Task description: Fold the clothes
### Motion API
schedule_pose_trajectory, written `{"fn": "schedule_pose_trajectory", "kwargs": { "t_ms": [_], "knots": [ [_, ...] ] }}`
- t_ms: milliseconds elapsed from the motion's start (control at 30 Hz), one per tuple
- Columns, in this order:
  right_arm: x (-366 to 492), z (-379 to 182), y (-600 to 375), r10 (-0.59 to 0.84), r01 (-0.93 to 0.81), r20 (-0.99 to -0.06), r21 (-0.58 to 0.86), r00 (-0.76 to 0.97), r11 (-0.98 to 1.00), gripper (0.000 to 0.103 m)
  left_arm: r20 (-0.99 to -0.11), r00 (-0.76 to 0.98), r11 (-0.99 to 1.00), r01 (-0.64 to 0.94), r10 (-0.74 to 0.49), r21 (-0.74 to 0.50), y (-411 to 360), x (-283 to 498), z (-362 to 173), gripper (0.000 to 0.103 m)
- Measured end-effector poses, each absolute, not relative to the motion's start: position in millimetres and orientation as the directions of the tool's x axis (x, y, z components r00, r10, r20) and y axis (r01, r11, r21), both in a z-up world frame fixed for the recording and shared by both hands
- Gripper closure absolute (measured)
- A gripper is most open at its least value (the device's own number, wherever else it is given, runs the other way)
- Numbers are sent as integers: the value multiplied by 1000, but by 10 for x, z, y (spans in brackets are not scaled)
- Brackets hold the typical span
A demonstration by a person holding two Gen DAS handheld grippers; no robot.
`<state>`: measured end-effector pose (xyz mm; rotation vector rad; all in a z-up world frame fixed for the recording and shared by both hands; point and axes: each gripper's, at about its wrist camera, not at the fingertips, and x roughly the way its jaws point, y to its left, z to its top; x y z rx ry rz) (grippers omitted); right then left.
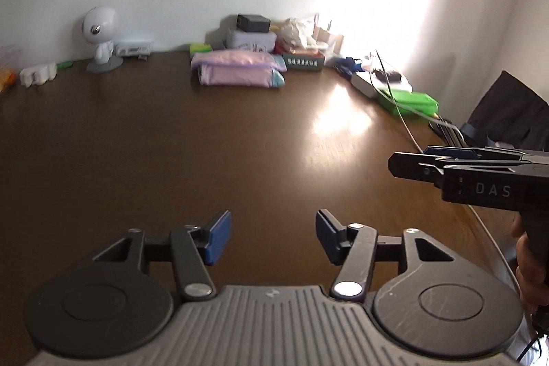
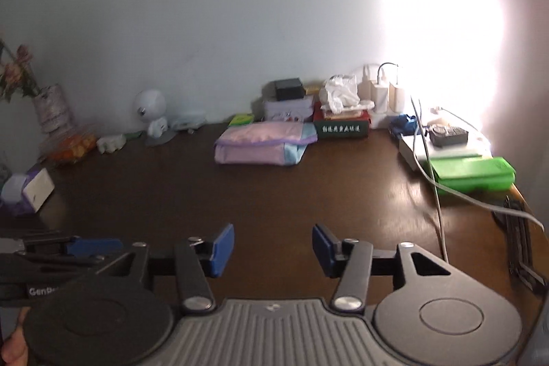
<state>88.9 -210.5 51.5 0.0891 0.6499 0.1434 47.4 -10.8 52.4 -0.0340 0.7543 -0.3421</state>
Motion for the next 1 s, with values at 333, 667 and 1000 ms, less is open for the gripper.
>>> {"fn": "schedule_pose_trajectory", "kwargs": {
  "t_ms": [333, 667, 1000],
  "knots": [
    [-407, -146, -1852, 157, -193, -644, 14, 748, 981, 17, -637, 768, 996, 87, -69, -3, -124, -596, 12, 15],
    [-110, -303, -1910, 60, -69, -640, 11, 766, 998, 0, -627, 779, 996, 59, 0, 73, -55, -117, -1, 1],
    [-45, -311, -1910, 75, -84, -644, 16, 762, 996, 0, -641, 767, 1000, 11, 3, 18, 8, -68, -34, 1]
  ]
}}
